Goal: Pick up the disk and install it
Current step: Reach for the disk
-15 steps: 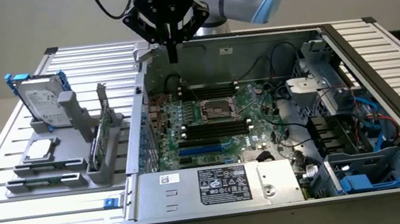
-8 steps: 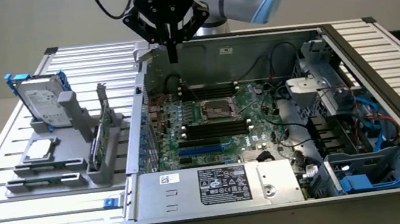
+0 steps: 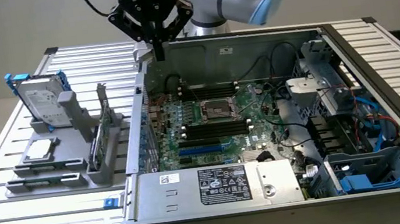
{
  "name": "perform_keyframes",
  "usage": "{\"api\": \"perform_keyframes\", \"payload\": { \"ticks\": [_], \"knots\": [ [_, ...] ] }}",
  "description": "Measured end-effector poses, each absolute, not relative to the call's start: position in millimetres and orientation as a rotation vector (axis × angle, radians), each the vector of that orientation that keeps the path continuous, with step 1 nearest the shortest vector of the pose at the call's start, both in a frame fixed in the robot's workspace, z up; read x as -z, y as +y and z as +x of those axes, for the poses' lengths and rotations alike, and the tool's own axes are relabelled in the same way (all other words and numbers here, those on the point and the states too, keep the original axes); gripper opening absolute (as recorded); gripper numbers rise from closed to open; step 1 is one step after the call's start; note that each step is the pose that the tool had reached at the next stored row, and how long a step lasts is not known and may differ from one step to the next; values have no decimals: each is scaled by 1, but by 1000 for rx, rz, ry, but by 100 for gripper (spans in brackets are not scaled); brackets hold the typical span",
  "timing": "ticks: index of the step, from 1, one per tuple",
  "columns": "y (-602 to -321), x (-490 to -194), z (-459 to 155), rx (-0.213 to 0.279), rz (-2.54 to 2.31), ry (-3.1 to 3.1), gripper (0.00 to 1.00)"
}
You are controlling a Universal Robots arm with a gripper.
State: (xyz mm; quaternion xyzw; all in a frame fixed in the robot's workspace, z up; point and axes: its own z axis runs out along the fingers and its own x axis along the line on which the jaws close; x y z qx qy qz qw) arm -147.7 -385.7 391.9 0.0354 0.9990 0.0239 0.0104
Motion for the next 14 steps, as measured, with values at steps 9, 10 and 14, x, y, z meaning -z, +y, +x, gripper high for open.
{"api": "perform_keyframes", "payload": {
  "ticks": [9,10,14],
  "knots": [
    [-368,-390,-189,-63,110,3118,11],
    [-367,-390,-193,-61,110,3118,11],
    [-359,-389,-211,-52,110,3118,11]
  ]
}}
